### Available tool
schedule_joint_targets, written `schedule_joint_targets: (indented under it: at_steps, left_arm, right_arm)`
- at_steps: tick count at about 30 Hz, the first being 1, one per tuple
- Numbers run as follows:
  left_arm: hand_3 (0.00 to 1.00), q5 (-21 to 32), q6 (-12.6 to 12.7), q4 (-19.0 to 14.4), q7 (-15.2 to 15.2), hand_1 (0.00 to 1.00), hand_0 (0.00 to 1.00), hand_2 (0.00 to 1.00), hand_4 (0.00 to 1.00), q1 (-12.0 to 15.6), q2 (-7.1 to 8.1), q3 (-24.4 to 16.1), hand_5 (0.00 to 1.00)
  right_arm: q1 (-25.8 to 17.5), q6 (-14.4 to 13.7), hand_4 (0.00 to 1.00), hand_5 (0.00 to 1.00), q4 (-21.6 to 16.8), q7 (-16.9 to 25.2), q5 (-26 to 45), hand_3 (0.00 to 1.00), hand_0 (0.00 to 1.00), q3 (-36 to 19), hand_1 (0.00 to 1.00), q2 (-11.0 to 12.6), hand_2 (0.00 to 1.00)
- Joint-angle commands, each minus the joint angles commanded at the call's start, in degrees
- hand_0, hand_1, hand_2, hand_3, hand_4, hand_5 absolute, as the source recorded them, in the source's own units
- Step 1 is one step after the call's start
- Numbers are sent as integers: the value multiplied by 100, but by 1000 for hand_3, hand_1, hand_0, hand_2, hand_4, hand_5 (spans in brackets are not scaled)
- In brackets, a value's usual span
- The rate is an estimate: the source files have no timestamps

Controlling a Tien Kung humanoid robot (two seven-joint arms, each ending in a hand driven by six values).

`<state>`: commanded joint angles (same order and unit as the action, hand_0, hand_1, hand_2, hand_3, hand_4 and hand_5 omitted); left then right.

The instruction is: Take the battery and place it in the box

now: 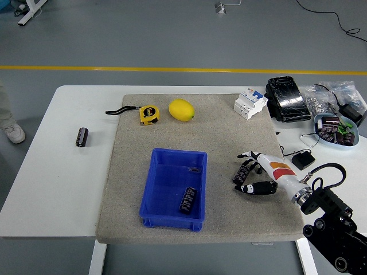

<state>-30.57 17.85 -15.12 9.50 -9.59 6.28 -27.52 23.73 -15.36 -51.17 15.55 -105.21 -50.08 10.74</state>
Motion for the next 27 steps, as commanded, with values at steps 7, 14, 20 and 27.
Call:
schedule_joint_targets:
  at_steps: [7,14,20,27]
  left_arm:
    - [630,2,0,1,-3,677,735,714,672,-1,-1,7,643]
    - [630,-2,1,-1,2,677,735,714,673,6,-4,0,644]
    - [630,-48,-5,-3,21,677,735,714,673,23,-4,-22,644]
    - [631,-79,-8,-5,33,677,735,714,674,40,5,-39,645]
  right_arm:
    - [20,-17,998,272,11,10,45,680,307,21,453,-16,551]
    - [17,-77,932,236,8,16,76,535,291,29,431,-8,507]
    - [7,-91,917,225,-68,6,54,514,287,16,421,5,496]
    - [25,-93,911,219,-148,0,29,511,284,-56,419,31,495]
